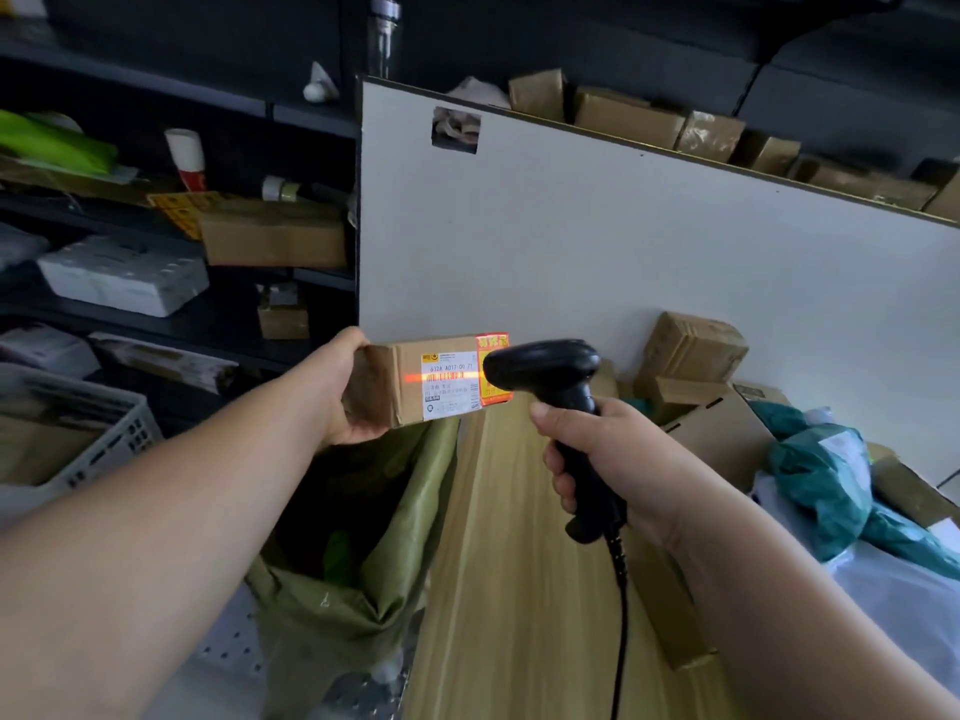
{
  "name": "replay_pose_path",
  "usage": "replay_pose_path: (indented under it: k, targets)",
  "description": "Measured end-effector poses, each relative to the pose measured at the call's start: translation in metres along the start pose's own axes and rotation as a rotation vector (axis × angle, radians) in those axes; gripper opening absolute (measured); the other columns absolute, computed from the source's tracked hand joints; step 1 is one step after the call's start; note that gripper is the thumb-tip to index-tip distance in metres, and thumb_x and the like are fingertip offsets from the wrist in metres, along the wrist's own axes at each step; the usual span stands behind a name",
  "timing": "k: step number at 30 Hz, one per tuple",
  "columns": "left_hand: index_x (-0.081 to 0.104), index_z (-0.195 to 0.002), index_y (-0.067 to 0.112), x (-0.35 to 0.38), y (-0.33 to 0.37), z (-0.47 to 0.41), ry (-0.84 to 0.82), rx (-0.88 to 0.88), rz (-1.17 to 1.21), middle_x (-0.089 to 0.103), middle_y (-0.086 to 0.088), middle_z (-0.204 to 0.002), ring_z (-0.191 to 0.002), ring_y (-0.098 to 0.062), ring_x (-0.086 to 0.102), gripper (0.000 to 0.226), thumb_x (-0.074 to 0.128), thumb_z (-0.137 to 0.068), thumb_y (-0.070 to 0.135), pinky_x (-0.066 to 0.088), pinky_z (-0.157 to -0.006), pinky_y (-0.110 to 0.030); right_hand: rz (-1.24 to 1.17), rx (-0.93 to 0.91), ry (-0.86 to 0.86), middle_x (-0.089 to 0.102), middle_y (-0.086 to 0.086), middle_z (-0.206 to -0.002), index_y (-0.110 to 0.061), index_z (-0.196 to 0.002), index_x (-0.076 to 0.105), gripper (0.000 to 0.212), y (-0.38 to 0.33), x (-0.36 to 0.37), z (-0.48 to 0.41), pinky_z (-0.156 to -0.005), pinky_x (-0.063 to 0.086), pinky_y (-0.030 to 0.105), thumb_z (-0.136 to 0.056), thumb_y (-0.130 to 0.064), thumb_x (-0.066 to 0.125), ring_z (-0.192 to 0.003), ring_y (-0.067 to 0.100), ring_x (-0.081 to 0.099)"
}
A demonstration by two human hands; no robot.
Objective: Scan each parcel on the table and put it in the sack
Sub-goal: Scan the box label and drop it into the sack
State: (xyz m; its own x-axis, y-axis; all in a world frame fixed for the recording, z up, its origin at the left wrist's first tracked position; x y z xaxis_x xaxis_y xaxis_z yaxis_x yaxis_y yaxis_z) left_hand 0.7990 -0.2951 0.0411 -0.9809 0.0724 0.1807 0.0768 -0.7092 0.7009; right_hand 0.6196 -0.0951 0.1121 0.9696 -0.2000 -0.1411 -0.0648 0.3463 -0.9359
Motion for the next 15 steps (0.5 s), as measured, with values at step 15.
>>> replay_pose_path:
  k: [15]
  targets:
    - [0.060,-0.088,0.014,-0.069,-0.010,-0.034,0.022,-0.073,0.110,0.070,-0.016,-0.083,-0.082,-0.032,0.066,0.032,0.063,-0.078,0.043,0.055,-0.072,-0.047,0.108,0.059,-0.049,0.055,0.007,-0.065,-0.007,-0.088,0.054,0.027,-0.007,0.061,-0.032,-0.054,0.044,0.034,-0.094,-0.031,0.065,-0.051,0.018,0.050]
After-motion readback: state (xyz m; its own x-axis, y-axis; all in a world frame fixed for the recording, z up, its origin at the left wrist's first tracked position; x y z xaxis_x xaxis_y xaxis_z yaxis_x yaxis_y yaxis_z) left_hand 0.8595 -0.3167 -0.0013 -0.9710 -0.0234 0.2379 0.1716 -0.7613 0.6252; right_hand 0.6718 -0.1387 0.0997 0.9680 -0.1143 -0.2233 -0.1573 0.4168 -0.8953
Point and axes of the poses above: each hand's wrist, its own z-axis away from the middle knuckle, its own x-axis out of the palm, y = z × x, the point moved 1 cm from there along -z, towards the middle knuckle
